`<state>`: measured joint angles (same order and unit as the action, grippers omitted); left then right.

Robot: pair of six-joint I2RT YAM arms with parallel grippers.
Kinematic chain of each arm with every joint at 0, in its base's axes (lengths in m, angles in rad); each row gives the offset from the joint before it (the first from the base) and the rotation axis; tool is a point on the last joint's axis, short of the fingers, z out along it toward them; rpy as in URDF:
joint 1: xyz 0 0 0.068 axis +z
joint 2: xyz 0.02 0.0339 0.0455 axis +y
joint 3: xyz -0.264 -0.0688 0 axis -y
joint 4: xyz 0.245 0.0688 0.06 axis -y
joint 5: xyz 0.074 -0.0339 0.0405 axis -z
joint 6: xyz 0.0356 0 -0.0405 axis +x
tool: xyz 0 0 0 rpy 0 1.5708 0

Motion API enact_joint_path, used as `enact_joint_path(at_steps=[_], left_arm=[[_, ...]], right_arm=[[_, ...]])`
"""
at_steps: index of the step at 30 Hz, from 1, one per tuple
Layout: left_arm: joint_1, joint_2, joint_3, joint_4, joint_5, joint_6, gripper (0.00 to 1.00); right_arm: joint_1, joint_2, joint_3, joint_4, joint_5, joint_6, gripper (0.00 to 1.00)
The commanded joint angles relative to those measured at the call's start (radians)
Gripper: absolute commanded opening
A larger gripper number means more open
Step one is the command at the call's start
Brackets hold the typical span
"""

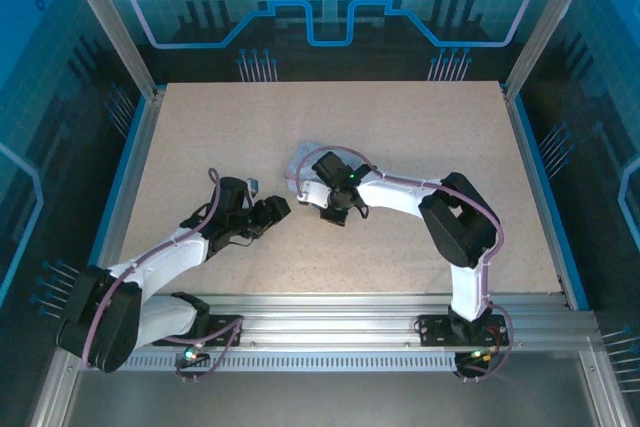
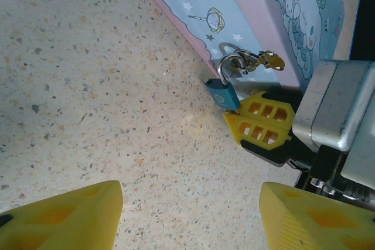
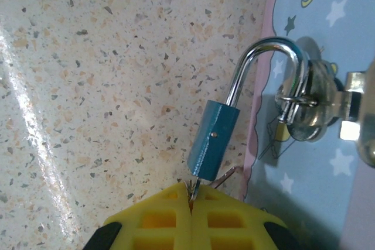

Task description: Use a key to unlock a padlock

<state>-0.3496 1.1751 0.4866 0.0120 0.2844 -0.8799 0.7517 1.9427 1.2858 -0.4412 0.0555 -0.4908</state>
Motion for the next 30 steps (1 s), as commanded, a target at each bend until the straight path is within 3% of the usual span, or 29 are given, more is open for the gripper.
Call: enact_joint_path(at_steps=[1,6,14,21,30], left_arm=[[-0.008,0.014,-0.011,-0.008,-0.001,0.024,0.64],[-0.009,-0.004,-0.016,-0.025,-0.02,0.024,0.65],[0.024,-0.023,0.049,-0.097,-0.15,0.03,0.7],[0.116,0.174,0.228,-0.096,-0.191,0.046,0.69],[0.141,0.327,0.343,-0.045,-0.178,0.032,0.66]], right_arm=[[-0.002,0.057,0.092,-0.018,-0.04,-0.035,0.0],[0.003,0.088,0.16,-0.042,-0.042,-0.042,0.0],[0.008,0.033,0.078,-0.013,-0.033,-0.035,0.0],[0.009,0.016,0.049,0.005,-0.036,-0.045,0.0],[0.03,-0.04,-0.011,0.038,-0.049,-0.043,0.0]])
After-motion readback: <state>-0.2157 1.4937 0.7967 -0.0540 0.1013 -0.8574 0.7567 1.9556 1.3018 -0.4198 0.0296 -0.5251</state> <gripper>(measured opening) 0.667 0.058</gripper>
